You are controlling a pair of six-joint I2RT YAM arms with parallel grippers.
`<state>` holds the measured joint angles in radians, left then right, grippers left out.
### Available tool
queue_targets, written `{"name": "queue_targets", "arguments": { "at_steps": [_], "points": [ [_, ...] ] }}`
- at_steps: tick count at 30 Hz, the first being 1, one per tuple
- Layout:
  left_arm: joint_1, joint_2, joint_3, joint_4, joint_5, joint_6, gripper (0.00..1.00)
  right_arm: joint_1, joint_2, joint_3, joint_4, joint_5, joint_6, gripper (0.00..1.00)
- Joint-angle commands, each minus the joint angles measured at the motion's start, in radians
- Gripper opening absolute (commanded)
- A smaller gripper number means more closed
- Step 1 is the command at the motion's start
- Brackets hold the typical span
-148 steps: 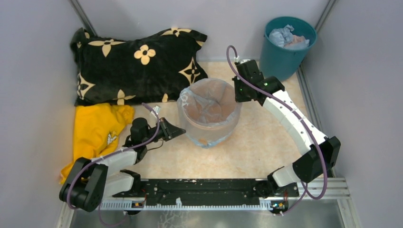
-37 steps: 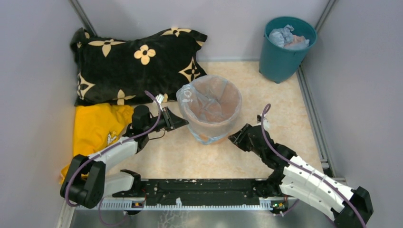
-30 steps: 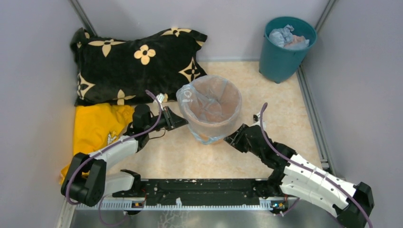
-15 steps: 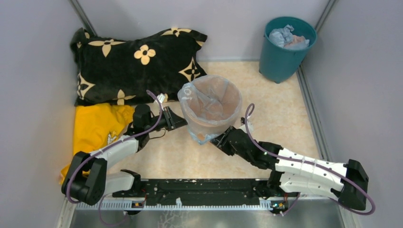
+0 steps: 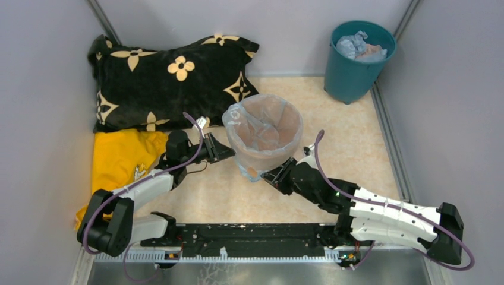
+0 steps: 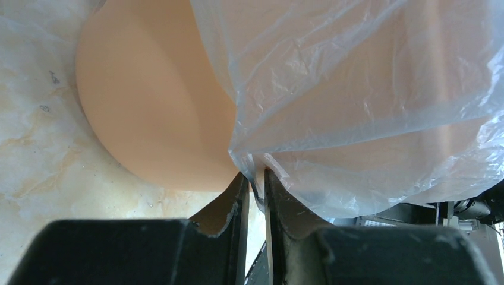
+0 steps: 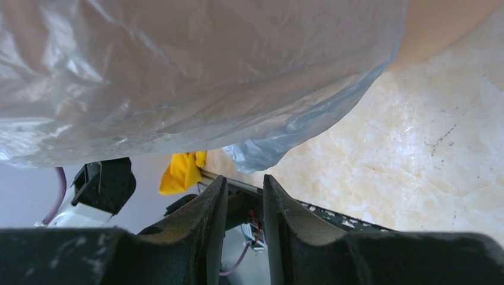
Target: Put the trash bags into the trash bin
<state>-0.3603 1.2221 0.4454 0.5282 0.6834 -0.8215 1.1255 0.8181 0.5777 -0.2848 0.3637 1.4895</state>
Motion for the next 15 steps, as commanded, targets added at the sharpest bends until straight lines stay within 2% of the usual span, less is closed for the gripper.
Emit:
{"name": "queue_targets", "arguments": {
  "at_steps": [1,6,10,15],
  "points": [
    [-0.006,0.001,-0.005,0.047,0.022,0.007,0.21,0.014,-0.012,0.006,0.05,-0.058,0.008,0.29],
    [-0.006,-0.001,-0.008,0.049,0.024,0.01,0.21,0.016,-0.042,-0.037,0.08,-0.002,0.041,0.28],
    [-0.006,-0.001,-0.009,0.041,0.025,0.015,0.21,0.016,-0.021,-0.011,0.08,0.04,0.047,0.28],
    [-0.005,0.0,-0.004,0.041,0.032,0.014,0.21,0.016,-0.025,-0.021,0.141,0.045,0.058,0.28]
  ]
}}
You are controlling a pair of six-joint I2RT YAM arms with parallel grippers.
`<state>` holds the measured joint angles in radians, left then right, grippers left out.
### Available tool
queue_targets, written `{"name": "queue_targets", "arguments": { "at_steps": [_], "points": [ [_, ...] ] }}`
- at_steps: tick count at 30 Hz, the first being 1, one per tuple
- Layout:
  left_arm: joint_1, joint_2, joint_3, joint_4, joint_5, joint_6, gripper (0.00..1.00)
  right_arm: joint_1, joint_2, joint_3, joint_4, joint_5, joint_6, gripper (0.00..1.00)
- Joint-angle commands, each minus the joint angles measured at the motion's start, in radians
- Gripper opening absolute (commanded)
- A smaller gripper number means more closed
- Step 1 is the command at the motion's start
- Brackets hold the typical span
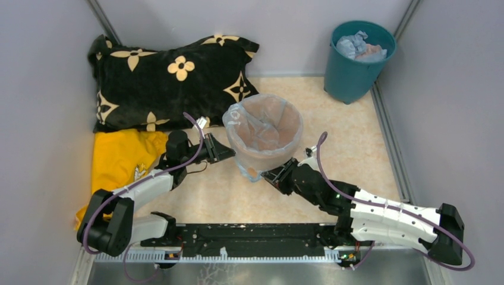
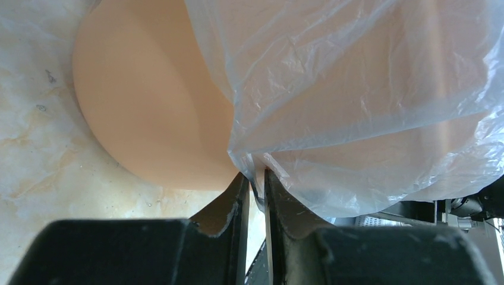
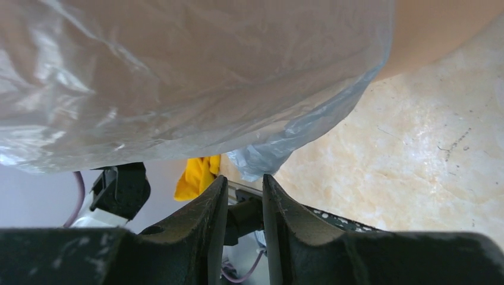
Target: Put the trash bags into the trash bin
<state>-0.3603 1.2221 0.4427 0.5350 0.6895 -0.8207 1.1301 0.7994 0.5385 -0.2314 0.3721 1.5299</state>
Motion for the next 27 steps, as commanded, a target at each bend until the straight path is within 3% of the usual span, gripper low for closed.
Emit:
{"name": "queue_targets", "arguments": {
  "at_steps": [1,14,27],
  "points": [
    [-0.006,-0.001,-0.001,0.035,0.025,0.013,0.21,0.011,-0.008,0.02,0.089,0.032,0.019,0.28],
    [-0.006,0.004,-0.005,0.042,0.034,0.013,0.2,0.011,-0.011,-0.016,0.066,0.115,0.087,0.3],
    [-0.006,-0.001,0.014,0.02,0.041,0.024,0.2,0.011,0.097,-0.014,0.067,0.182,0.114,0.31]
  ]
}}
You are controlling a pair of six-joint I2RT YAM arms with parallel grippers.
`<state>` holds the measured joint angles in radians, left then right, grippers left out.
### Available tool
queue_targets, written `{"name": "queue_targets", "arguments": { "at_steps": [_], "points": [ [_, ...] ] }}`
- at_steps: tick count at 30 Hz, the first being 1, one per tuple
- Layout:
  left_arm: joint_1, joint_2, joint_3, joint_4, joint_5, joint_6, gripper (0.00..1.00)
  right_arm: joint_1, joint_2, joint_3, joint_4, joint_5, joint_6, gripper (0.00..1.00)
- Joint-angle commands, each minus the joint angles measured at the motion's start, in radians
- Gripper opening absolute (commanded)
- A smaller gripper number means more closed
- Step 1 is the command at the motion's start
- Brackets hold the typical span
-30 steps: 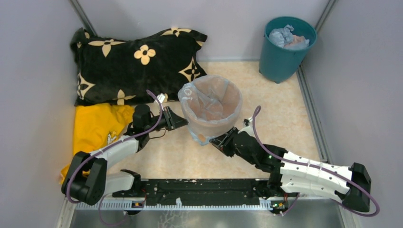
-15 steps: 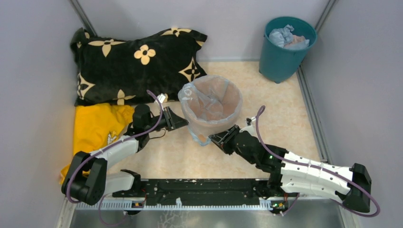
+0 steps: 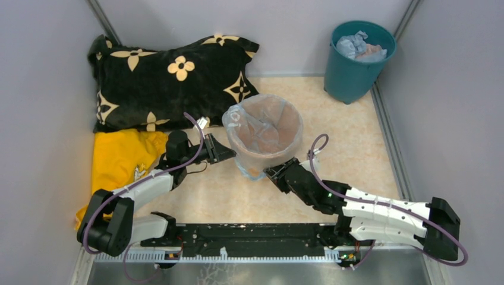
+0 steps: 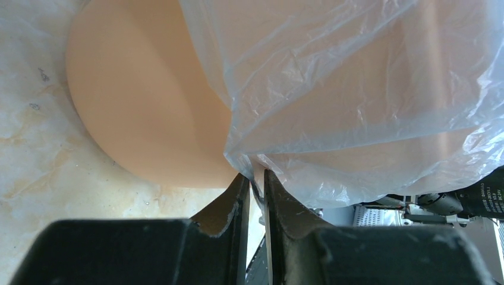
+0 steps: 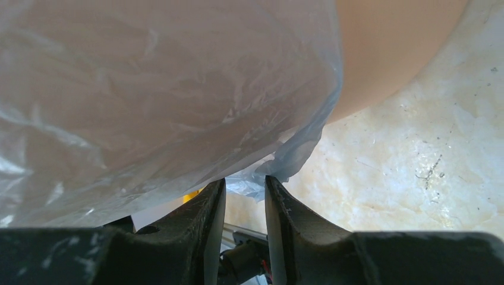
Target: Put the trash bags into the trash bin
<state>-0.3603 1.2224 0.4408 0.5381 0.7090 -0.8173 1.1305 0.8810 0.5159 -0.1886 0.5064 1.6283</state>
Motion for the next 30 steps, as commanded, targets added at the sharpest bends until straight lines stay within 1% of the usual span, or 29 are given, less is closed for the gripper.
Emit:
{"name": "queue_targets", "arguments": {
  "at_steps": [1,13,15,17,18,21,24,30],
  "points": [
    [-0.006,-0.002,0.016,0.017,0.022,0.019,0.2,0.011,0.019,0.004,0.025,0.05,0.021,0.31],
    [-0.006,-0.004,0.013,0.02,0.022,0.02,0.2,0.011,0.055,-0.075,0.055,0.077,0.079,0.31],
    [-0.006,-0.005,0.015,0.022,0.023,0.02,0.2,0.011,0.062,-0.081,0.06,0.081,0.085,0.3],
    [-0.006,-0.004,0.014,0.021,0.023,0.02,0.2,0.011,0.066,-0.083,0.059,0.087,0.084,0.26],
    [-0.005,-0.004,0.013,0.021,0.023,0.022,0.2,0.011,0.067,-0.082,0.056,0.09,0.086,0.22],
    [-0.006,-0.004,0.011,0.02,0.023,0.022,0.2,0.012,0.065,-0.092,0.046,0.093,0.094,0.08],
    [-0.006,-0.004,0.007,0.021,0.022,0.023,0.2,0.011,0.064,-0.11,0.045,0.092,0.109,0.0],
    [-0.006,-0.001,-0.002,0.022,0.02,0.026,0.2,0.011,0.064,-0.148,0.051,0.094,0.126,0.0]
  ]
}}
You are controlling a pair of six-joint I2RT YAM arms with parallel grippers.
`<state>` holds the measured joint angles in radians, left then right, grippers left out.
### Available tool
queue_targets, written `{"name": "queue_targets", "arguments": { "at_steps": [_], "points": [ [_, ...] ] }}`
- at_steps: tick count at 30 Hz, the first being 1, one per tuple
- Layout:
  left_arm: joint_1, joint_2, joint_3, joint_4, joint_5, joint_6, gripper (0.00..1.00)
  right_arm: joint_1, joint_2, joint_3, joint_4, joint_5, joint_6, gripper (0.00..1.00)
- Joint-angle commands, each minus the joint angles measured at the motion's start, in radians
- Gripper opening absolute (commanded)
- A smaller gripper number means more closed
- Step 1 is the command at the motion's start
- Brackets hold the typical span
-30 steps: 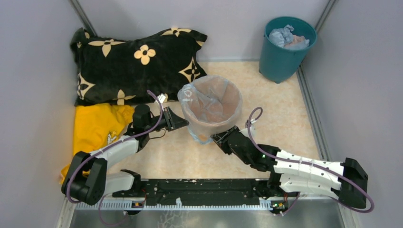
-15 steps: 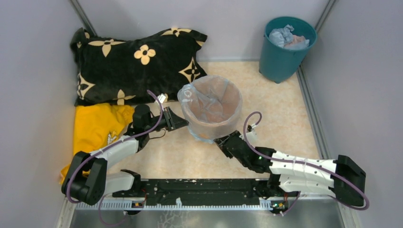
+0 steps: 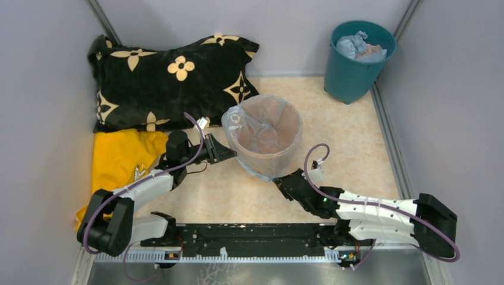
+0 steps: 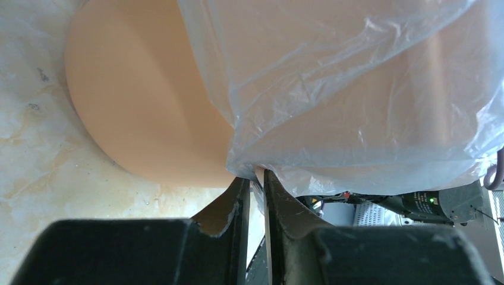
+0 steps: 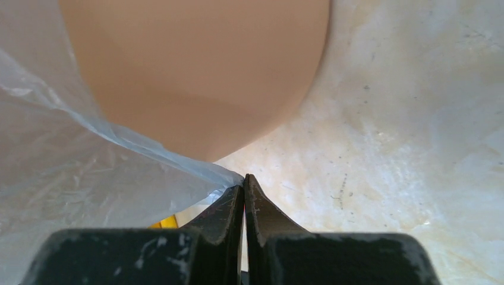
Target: Put the trash bags into the trash bin
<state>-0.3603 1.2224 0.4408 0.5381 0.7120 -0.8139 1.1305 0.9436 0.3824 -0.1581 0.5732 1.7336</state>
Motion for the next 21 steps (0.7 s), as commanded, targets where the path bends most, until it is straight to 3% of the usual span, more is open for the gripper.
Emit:
{"name": "queue_targets", "arguments": {
  "at_steps": [1,13,21],
  "points": [
    [-0.006,-0.001,-0.004,0.023,0.017,0.024,0.2,0.011,0.001,-0.019,0.019,0.028,0.023,0.0],
    [-0.006,-0.015,-0.057,-0.017,0.01,0.047,0.2,0.011,-0.039,-0.015,-0.054,0.057,-0.026,0.0],
    [-0.006,-0.031,-0.16,-0.004,-0.005,0.041,0.2,0.011,-0.012,0.038,-0.004,0.043,-0.119,0.31]
  ]
}}
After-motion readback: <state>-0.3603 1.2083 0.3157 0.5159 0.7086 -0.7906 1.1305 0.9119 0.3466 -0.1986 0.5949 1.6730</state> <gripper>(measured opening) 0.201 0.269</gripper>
